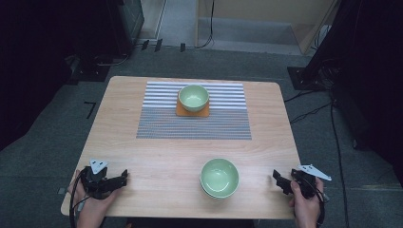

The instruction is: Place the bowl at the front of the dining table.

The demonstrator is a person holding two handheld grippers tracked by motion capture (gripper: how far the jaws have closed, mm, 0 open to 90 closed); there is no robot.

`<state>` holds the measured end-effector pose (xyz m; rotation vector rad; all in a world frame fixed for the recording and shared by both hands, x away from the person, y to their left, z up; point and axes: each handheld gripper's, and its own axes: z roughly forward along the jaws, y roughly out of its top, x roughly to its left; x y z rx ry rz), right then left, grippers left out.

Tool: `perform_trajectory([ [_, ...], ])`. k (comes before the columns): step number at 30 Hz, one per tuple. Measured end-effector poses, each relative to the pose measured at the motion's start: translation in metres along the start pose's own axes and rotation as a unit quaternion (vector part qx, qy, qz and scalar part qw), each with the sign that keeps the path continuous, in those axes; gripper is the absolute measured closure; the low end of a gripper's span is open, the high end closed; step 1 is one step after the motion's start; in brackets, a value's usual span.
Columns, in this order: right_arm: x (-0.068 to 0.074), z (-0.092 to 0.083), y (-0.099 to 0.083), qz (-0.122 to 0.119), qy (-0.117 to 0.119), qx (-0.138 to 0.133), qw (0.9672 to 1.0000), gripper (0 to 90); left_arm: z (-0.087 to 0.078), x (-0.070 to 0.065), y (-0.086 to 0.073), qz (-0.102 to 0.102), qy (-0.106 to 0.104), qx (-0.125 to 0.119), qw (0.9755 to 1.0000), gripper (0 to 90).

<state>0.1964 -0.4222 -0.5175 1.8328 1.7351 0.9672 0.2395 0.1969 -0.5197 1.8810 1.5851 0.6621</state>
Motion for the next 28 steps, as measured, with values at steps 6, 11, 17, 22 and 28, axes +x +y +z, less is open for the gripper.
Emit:
perform_trajectory([
  [6,0.001,0.001,-0.003,-0.011,-0.006,0.002,0.9999,20.0,0.000,0.000,0.000,0.000,0.000,0.000,1.0000,0.0],
  [11,0.005,0.002,-0.005,-0.028,-0.018,-0.003,0.9994,18.6,0.000,0.000,0.000,0.000,0.000,0.000,1.0000,0.0],
  [17,0.008,0.004,-0.008,-0.048,-0.027,-0.003,0.9985,16.6,0.000,0.000,0.000,0.000,0.000,0.000,1.0000,0.0],
  [22,0.015,0.007,-0.008,-0.071,-0.043,0.007,0.9965,13.3,0.000,0.000,0.000,0.000,0.000,0.000,1.0000,0.0],
  [28,0.015,0.007,-0.008,-0.074,-0.041,0.009,0.9964,11.4,0.000,0.000,0.000,0.000,0.000,0.000,1.0000,0.0],
])
